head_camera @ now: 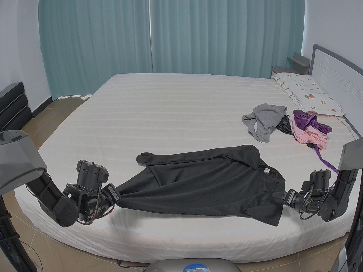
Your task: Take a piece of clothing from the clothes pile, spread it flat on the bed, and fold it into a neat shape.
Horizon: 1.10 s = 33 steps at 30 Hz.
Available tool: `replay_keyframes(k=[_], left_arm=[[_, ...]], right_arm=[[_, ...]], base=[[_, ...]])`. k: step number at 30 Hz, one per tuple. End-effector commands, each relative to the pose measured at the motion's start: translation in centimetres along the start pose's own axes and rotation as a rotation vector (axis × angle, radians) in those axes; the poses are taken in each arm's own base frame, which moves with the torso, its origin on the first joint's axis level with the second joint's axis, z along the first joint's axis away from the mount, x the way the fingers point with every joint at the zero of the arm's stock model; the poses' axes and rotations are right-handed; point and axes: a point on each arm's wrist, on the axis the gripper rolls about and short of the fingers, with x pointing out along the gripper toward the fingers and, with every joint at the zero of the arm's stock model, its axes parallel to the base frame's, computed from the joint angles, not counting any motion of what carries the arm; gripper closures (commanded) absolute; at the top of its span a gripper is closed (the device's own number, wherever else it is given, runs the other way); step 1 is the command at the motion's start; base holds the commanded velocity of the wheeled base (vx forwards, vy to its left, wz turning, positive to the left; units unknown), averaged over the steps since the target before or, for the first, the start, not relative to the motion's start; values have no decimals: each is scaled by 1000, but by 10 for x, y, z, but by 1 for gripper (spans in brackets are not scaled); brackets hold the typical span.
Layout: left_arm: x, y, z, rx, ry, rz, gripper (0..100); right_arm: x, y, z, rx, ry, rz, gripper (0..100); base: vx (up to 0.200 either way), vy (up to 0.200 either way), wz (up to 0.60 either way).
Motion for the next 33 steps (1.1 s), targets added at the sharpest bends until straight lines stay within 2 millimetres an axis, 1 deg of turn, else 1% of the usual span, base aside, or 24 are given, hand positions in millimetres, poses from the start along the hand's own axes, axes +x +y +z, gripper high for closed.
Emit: replay_keyframes(k=[1, 5, 11, 16, 20, 22, 25, 29, 33], left_arm=[[3, 0, -1, -3, 3, 2, 100], [5, 0, -1, -4, 4, 4, 100], [5, 0, -1, -4, 4, 1, 100], [11, -4, 3, -23, -9, -12, 100], [17, -3, 2, -31, -17, -12, 100], [21, -2, 0, -31, -15, -10, 100], [26, -1, -2, -30, -12, -6, 100], [32, 0, -5, -29, -12, -6, 100], [33, 0, -6, -29, -14, -9, 100]], right_arm=[[15, 2, -10, -15, 46, 1, 100], [19, 5, -13, -26, 61, 8, 100], [25, 10, 6, -28, -18, 41, 100], [36, 20, 40, 5, -159, 69, 100], [43, 31, 62, 10, -238, 108, 100], [48, 36, 68, 4, -250, 121, 100], [56, 41, 72, -5, -260, 129, 100], [76, 47, 85, -10, -291, 120, 100], [95, 49, 97, -6, -323, 95, 100]], base=[[0, 0, 0], [0, 0, 0], [0, 0, 0], [0, 0, 0], [0, 0, 0], [0, 0, 0], [0, 0, 0], [0, 0, 0], [0, 0, 0]])
